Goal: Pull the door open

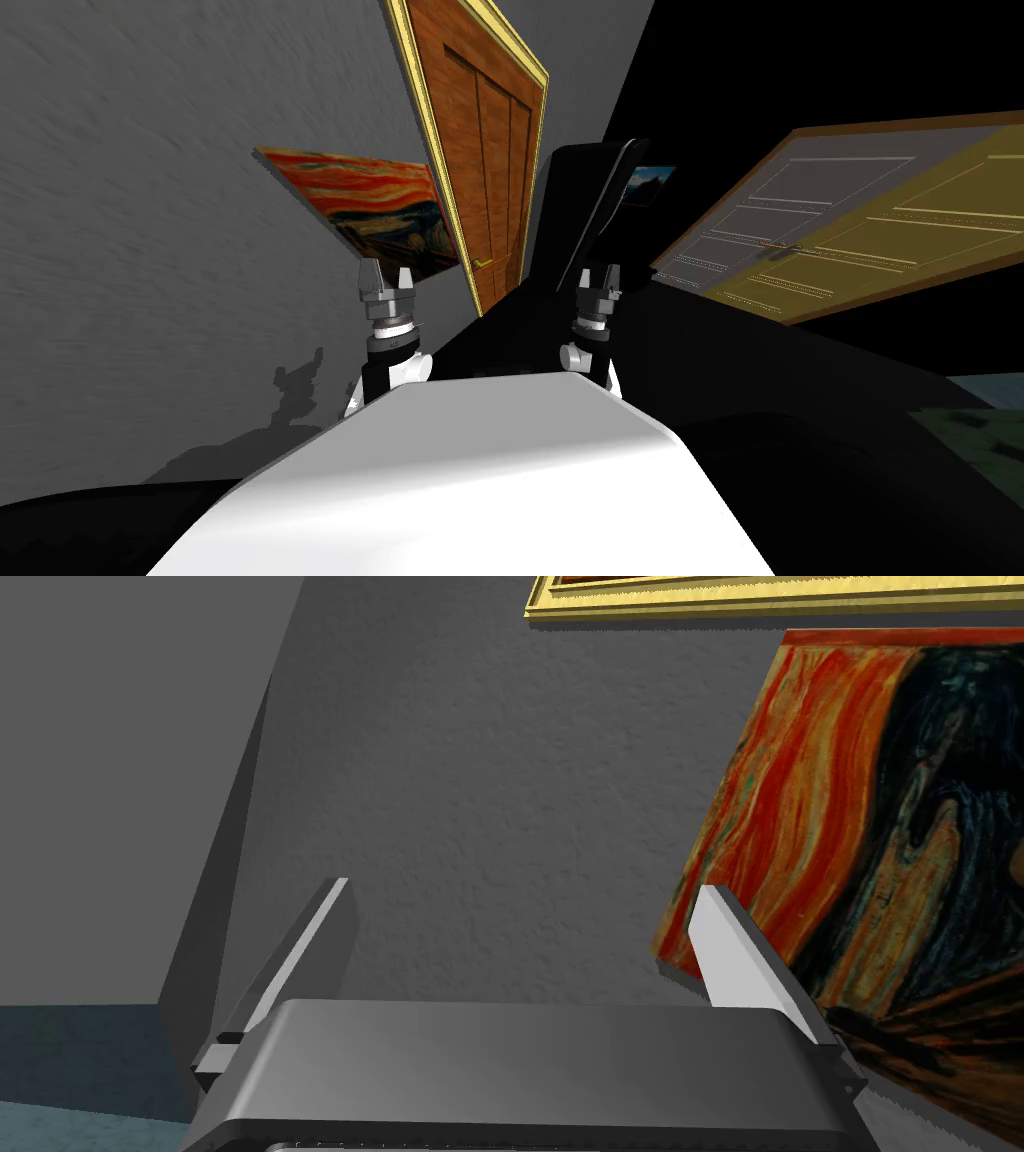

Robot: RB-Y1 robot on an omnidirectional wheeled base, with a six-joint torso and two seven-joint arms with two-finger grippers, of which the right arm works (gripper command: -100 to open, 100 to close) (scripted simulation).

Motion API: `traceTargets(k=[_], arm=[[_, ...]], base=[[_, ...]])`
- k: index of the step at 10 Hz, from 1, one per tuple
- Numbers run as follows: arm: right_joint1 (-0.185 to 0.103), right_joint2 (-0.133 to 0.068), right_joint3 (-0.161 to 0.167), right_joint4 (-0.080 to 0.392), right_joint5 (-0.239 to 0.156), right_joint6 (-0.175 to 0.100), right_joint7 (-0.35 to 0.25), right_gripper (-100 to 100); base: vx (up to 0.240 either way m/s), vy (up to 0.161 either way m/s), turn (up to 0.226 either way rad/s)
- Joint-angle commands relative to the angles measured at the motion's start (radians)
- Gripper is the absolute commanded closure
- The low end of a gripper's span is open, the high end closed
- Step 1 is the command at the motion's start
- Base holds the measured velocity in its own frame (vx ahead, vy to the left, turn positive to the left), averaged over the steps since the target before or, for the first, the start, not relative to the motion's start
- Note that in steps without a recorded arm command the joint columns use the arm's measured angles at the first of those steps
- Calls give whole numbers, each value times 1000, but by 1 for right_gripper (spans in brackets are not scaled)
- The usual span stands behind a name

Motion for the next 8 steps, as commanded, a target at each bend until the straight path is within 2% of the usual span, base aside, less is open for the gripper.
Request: traceTargets(k=[1,4,8], arm=[[-14,-10,1,41,-1,-6,-4,-100],[-34,-23,3,100,-4,-15,-10,-100],[-73,-46,7,213,-8,-33,-21,-100]], base=[[75,-44,187],[62,5,119],[66,-8,151]])
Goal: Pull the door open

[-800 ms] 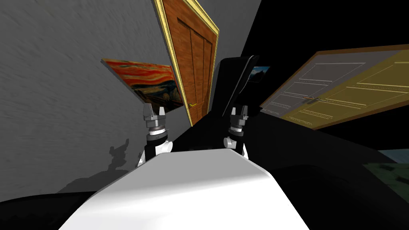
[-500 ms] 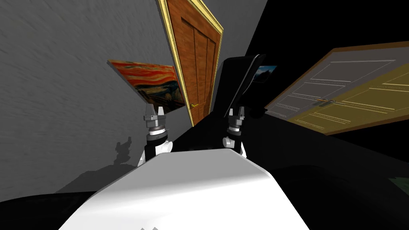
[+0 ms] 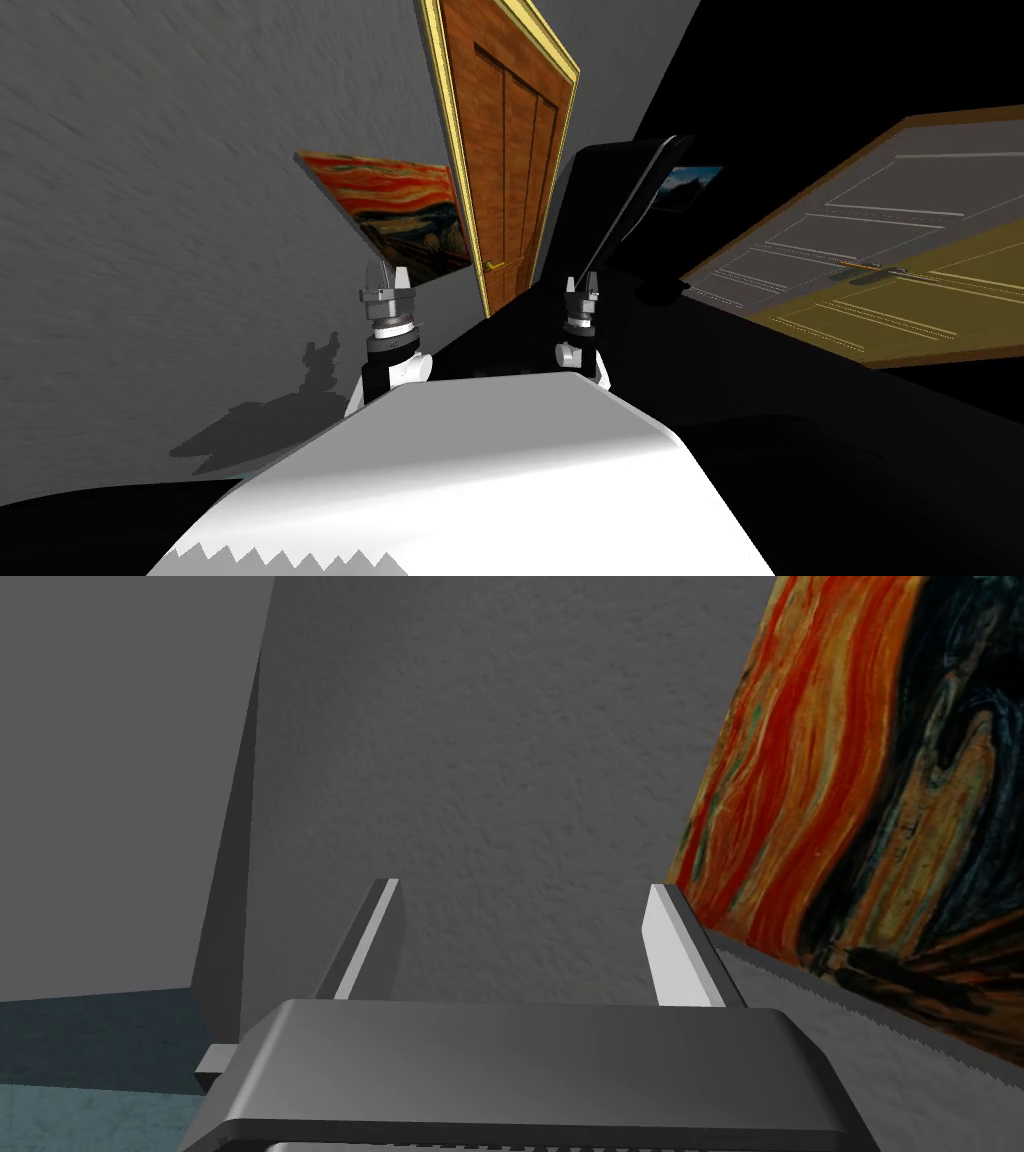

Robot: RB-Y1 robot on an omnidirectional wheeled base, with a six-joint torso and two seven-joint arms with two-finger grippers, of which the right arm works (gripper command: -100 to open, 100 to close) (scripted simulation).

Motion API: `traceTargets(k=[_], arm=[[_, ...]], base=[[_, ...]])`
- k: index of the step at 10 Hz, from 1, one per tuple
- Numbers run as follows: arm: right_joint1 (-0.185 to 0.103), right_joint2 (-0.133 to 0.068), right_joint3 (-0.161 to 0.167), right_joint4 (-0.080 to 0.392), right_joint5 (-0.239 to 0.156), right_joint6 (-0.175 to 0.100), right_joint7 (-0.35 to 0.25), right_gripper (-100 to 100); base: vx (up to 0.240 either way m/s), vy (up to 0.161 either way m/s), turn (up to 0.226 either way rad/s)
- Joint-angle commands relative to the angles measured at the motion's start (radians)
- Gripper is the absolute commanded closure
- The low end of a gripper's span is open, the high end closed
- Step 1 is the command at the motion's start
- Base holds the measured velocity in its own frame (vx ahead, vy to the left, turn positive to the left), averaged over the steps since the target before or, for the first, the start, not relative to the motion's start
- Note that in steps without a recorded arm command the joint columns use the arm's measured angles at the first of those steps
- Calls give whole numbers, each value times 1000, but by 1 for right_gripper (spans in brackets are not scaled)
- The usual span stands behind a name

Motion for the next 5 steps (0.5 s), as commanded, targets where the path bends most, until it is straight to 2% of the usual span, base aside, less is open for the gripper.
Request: traceTargets(k=[1,2,3,4,5], arm=[[-17,-9,4,50,0,-12,-4,-100],[-17,-9,4,57,0,-12,-4,-100],[-29,-15,6,91,-2,-17,-7,-100],[-42,-22,7,122,-3,-23,-11,-100],[-42,-22,7,130,-3,-23,-11,-100]], base=[[79,-17,185],[56,-14,52],[49,-9,103],[67,-28,204],[54,-19,72]])
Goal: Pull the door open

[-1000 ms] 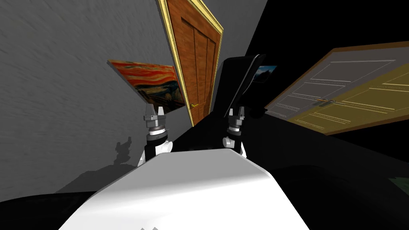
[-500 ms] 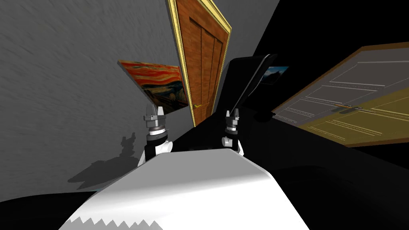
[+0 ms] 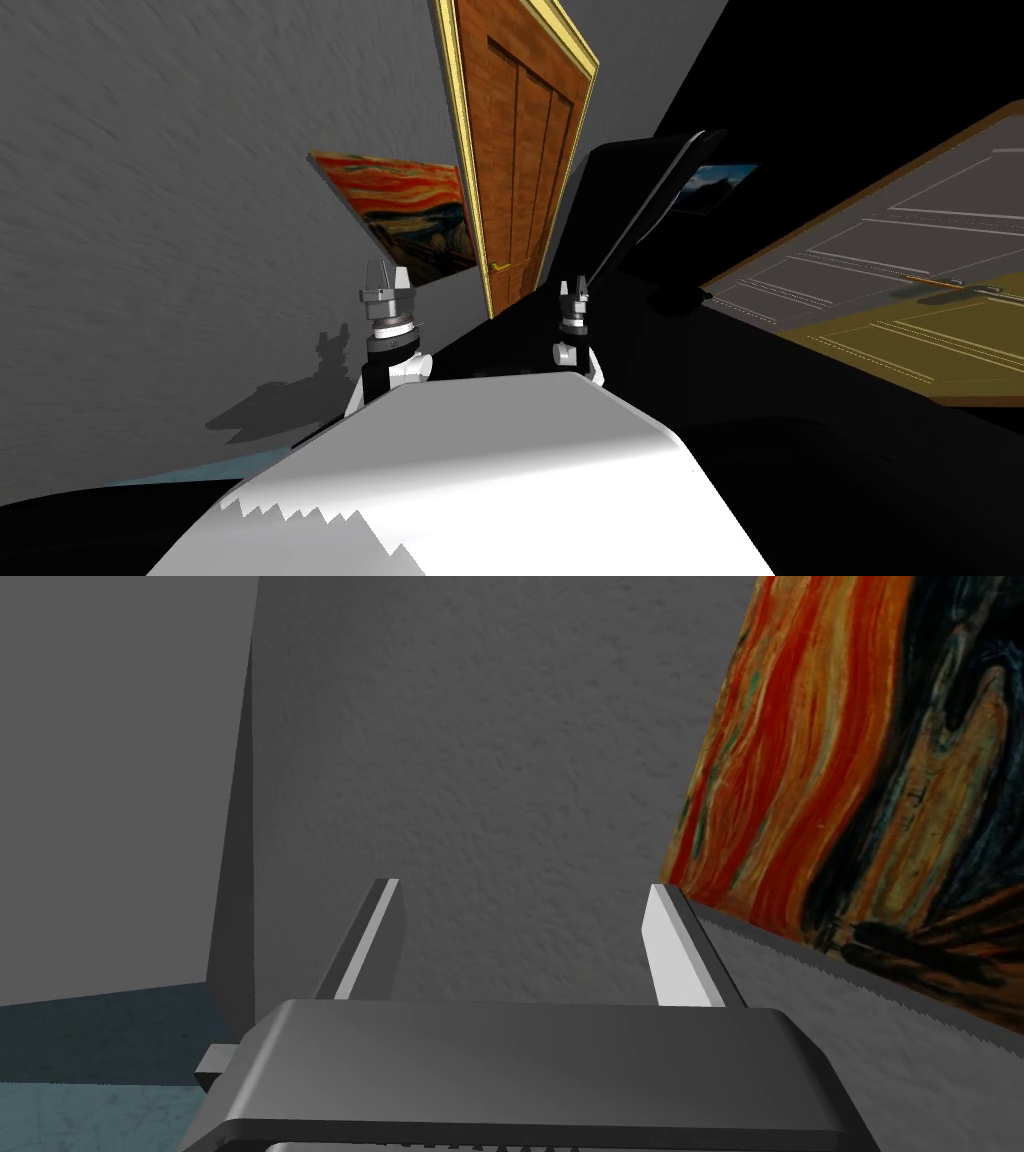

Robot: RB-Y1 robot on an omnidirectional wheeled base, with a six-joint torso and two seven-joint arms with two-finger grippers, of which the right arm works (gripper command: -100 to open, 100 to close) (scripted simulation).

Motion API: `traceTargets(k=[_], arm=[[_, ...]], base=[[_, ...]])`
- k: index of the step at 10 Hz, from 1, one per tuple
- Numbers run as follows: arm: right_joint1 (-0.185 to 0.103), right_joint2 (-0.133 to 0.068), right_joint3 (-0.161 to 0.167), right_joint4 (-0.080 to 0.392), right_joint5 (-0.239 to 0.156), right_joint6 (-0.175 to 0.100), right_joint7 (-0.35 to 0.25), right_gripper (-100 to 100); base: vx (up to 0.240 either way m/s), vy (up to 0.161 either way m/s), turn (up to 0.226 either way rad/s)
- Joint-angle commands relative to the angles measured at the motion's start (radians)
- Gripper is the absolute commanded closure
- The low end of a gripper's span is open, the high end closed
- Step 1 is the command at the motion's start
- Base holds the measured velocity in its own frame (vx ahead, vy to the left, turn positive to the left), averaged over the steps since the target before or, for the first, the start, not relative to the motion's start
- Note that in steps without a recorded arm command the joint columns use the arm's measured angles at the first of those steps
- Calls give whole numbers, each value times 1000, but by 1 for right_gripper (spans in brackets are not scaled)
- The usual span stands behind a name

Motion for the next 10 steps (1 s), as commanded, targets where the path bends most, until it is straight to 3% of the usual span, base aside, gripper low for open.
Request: traceTargets(k=[1,6,7,9,10], arm=[[-13,-9,1,47,-2,-10,-6,-100],[-69,-38,7,198,-8,-35,-23,-100],[-69,-38,7,213,-8,-35,-23,-100],[-100,-53,10,289,-11,-49,-32,-100],[-100,-53,10,303,-11,-49,-32,-100]], base=[[51,-7,103],[74,-20,167],[54,-24,68],[64,-19,167],[61,-31,70]])
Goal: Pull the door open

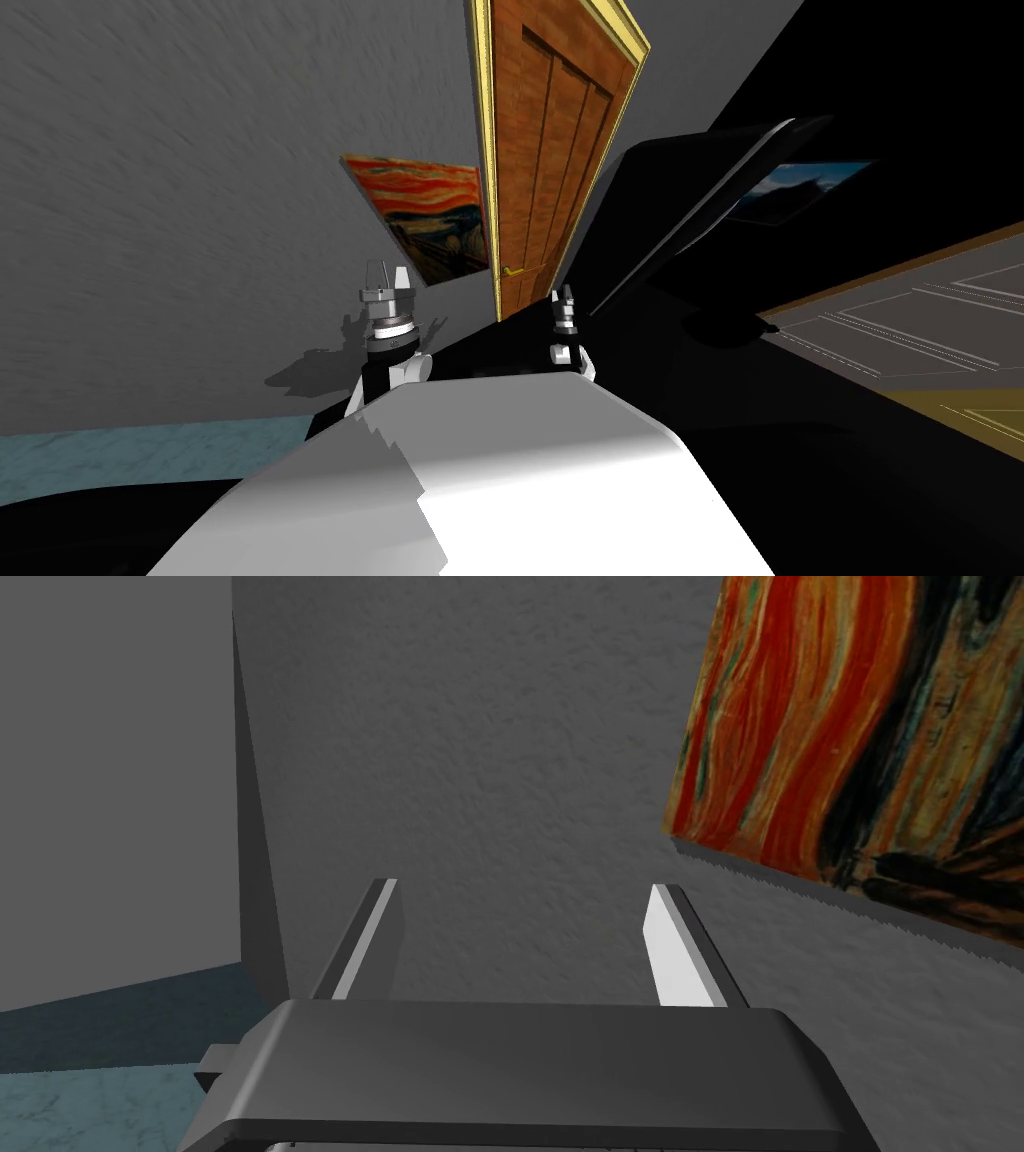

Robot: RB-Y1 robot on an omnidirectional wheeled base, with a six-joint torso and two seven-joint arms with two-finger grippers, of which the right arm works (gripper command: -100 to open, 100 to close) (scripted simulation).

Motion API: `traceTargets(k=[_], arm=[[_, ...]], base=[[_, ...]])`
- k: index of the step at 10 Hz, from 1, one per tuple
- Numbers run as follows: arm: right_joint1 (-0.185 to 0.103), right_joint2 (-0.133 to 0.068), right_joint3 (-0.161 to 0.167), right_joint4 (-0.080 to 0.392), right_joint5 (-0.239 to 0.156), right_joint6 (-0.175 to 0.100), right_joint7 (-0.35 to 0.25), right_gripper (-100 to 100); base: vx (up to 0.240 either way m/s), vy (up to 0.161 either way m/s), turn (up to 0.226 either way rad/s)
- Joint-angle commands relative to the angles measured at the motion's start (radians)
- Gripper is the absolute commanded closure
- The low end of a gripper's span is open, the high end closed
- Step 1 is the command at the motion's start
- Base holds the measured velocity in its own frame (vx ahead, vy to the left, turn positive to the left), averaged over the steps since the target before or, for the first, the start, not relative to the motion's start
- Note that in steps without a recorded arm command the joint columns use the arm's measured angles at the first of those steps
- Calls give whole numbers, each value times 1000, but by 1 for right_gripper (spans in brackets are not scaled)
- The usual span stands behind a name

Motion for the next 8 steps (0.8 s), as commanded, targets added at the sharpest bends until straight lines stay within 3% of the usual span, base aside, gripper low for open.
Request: traceTargets(k=[1,2,4,5,8], arm=[[-18,-6,4,50,-1,-10,-4,-100],[-18,-6,4,60,-1,-10,-4,-100],[-49,-21,7,135,-4,-24,-13,-100],[-49,-21,7,153,-4,-24,-13,-100],[-97,-43,12,274,-9,-46,-27,-100]], base=[[48,-26,118],[35,-21,70],[62,-21,165],[59,-23,88],[64,-43,189]])
